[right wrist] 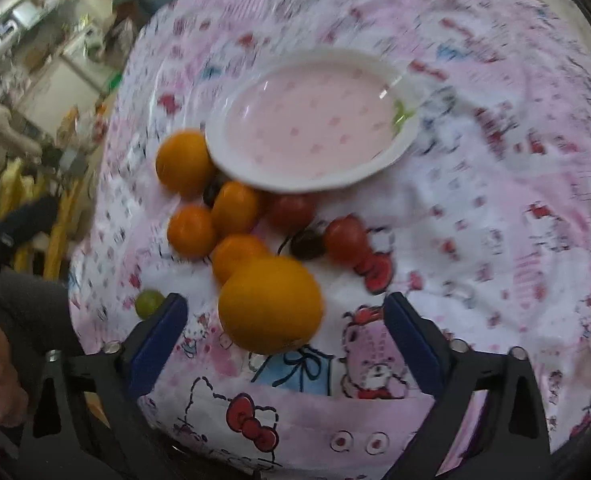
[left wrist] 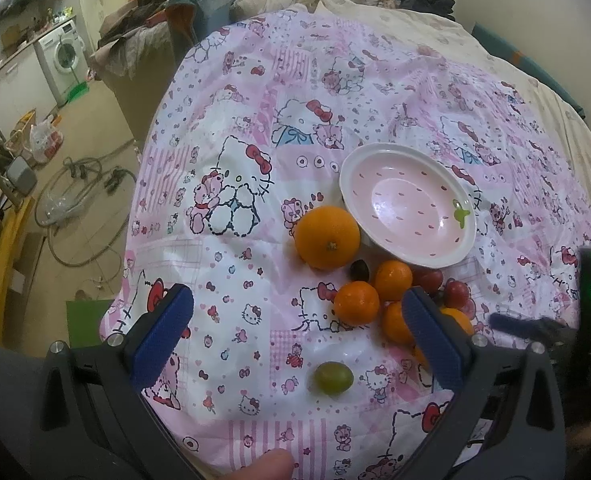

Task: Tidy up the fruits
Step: 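Reach the right tool to the large orange and close on it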

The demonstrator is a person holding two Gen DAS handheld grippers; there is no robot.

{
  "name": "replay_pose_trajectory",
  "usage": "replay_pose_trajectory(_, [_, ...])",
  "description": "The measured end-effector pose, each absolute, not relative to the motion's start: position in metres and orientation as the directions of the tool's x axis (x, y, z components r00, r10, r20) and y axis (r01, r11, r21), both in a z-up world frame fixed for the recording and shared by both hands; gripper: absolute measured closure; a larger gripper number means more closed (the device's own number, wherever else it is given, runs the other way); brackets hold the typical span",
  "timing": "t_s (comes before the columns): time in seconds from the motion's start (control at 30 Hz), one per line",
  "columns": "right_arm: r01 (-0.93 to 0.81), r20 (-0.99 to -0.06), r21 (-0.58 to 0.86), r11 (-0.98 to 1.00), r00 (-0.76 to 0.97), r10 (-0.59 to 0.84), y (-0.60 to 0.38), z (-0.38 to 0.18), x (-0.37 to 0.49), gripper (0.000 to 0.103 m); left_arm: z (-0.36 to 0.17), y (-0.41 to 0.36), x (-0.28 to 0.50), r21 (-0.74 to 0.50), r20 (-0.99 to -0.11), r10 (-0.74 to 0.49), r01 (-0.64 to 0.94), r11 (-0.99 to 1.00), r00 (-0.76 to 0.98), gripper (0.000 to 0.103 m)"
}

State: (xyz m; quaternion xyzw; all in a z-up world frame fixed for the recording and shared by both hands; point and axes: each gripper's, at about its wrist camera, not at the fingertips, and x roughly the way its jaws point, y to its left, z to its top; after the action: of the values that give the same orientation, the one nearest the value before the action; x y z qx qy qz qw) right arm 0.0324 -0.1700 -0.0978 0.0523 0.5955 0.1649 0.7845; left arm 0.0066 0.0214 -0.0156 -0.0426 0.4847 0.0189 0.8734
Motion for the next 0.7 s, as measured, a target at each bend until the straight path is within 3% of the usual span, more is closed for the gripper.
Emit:
replay_pose_trajectory(0.1, [-0.179,-0.928,0.288,0.941,0.19,0.32,-0.164,-0.114,0.035,0.021,-0.016,0.023,0.006,-0.056,-0.849,-0.008,-0.076,0.996,0.528,0.0])
replay_pose_trajectory(0.23, [-0.163,-0.926,0.317,0.935,0.162,0.342,-0.164,-0.123,0.036,0.027,-0.017,0.024,0.006,-0.057,-0.853,-0.008,-0.077,0.995,0.522,0.0])
replay_pose_trajectory(0.27, [-0.169,-0.918,0.336,0.927,0.16,0.362,-0.164,-0.122,0.036,0.036,-0.017,0.024,0.006,-0.057,-0.854,-0.009,-0.076,0.996,0.52,0.0])
replay_pose_trajectory(0.3, [-0.174,-0.915,0.345,0.922,0.155,0.372,-0.166,-0.119,0.036,0.039,-0.018,0.024,0.006,-0.057,-0.855,-0.01,-0.074,0.996,0.518,0.0])
replay_pose_trajectory(0.7, [-0.2,-0.882,0.371,0.907,0.229,0.411,-0.181,-0.089,0.025,0.041,-0.026,0.022,0.01,-0.032,-0.873,0.006,-0.071,0.997,0.487,0.0])
